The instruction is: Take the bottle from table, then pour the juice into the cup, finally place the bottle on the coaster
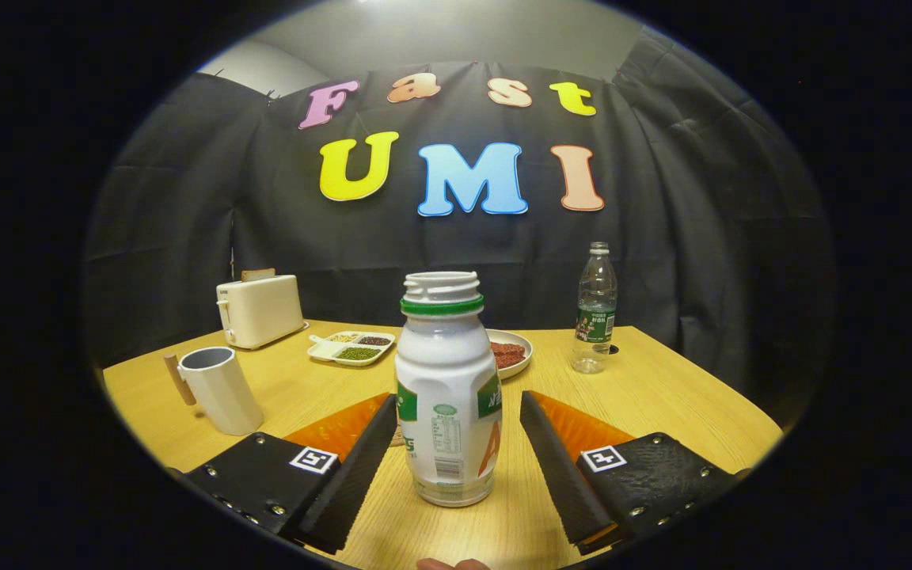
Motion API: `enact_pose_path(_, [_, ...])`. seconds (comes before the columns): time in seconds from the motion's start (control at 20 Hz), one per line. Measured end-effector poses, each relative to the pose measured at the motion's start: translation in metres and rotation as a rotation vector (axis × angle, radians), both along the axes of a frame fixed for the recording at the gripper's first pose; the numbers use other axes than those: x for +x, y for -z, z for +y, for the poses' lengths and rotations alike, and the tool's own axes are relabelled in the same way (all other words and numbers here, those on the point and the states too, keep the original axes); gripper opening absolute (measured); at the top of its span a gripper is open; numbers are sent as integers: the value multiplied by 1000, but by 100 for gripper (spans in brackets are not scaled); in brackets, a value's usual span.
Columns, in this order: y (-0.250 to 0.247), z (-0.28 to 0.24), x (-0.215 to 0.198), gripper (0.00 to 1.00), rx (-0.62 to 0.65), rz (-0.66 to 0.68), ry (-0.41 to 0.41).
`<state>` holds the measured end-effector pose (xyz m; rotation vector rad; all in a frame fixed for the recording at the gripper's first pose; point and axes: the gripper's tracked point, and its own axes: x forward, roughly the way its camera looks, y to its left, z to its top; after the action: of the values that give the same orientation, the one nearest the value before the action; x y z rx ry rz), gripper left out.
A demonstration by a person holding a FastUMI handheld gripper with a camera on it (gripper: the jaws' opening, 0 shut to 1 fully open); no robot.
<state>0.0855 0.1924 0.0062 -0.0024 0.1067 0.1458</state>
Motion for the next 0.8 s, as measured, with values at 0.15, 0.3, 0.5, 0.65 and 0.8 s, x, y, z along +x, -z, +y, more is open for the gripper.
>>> enact_pose_path(0.15, [2, 1, 13, 96, -22, -1, 27])
enact_pose_path(0.3, [9, 4, 22, 96, 6, 14, 44])
enact_pose_path(0.5, [7, 4, 27, 79, 11, 8, 57])
enact_pose_path(0.65, [5, 7, 26, 76, -21, 15, 60])
enact_pose_path(0.8, [-11, 16, 23, 76, -85, -4, 57])
